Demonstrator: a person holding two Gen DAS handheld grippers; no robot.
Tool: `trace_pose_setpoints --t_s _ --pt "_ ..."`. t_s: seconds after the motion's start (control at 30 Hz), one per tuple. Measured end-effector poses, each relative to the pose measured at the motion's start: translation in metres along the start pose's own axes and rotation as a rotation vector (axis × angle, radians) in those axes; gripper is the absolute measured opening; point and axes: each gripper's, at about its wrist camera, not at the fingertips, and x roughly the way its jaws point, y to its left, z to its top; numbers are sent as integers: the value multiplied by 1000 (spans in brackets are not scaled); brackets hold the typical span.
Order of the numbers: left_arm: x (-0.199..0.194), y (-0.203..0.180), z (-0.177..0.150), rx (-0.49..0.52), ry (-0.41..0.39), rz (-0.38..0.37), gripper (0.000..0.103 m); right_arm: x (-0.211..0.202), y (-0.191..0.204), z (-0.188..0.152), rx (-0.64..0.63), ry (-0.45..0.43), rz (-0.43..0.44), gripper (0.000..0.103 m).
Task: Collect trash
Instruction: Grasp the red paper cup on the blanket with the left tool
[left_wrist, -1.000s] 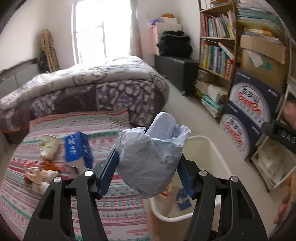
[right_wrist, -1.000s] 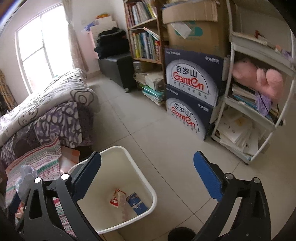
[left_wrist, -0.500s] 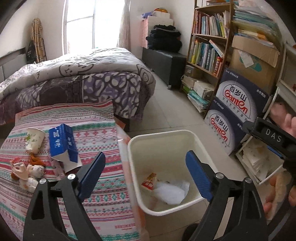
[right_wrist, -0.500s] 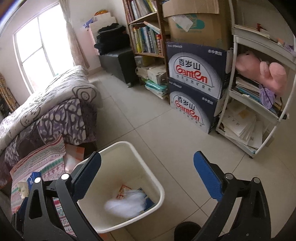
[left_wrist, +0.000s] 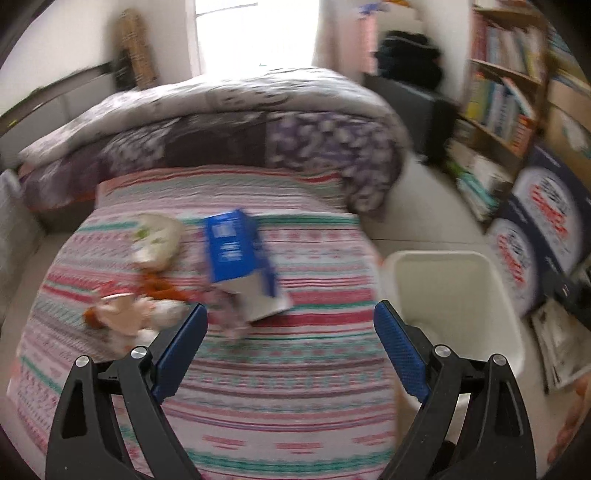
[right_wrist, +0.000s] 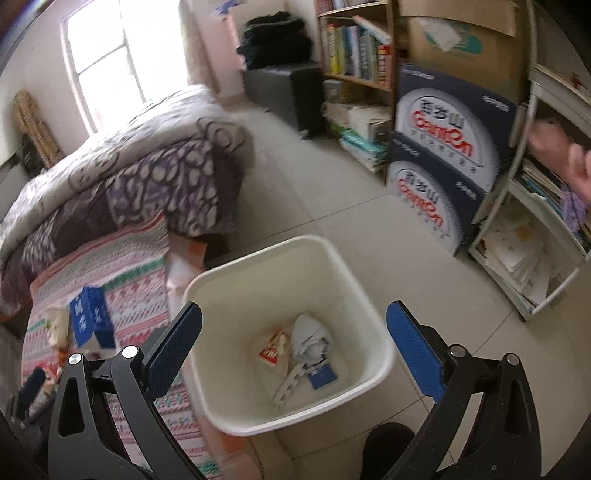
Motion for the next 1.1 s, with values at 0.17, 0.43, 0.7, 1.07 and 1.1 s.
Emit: trace_pose_setpoints --t_s 0.17,0.43,0.7,1.07,1.1 --pt "7 60 12 -151 7 123 92 4 23 -6 -29 31 32 96" --pt "40 160 24 -499 109 186 92 8 70 -23 -170 53 76 96" --pt "81 215 2 -754 247 -26 76 3 136 -52 -429 38 220 96" --pt "68 241 -18 -775 264 -222 39 2 217 -101 -652 51 384 96" --pt "64 244 -18 -768 259 -223 39 2 225 -107 -679 48 399 96"
